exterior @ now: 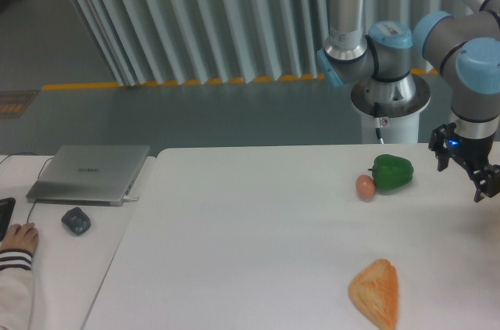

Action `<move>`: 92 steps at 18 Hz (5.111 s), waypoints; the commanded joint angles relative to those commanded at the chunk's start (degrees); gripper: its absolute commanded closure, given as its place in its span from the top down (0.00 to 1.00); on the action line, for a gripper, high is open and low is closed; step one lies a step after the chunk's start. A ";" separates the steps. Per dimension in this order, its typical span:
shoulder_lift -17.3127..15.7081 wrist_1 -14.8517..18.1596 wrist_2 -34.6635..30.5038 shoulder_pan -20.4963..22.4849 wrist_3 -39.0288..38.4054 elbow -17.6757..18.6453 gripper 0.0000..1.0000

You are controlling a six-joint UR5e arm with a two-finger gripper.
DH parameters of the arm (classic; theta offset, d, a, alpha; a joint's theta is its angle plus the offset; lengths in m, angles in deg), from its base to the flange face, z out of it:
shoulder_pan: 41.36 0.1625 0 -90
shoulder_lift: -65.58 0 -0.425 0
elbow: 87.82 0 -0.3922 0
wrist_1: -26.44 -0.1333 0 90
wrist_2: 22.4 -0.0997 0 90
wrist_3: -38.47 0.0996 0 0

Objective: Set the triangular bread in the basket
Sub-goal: 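Move the open gripper from the green pepper over the triangular toast slice, then lower the open gripper around the toast slice's pointed end, then close the gripper on the toast slice and lift it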

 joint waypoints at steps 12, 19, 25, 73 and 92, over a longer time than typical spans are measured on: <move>0.70 -9.74 0.70 -4.65 -9.30 4.66 1.00; 3.42 -17.04 1.75 -7.03 -25.56 4.05 1.00; 4.83 -18.55 2.81 -8.61 -37.94 1.33 1.00; 17.31 -22.94 -0.18 -15.03 -44.04 -3.51 0.96; 10.12 -20.23 2.20 -11.35 -38.72 -3.86 0.00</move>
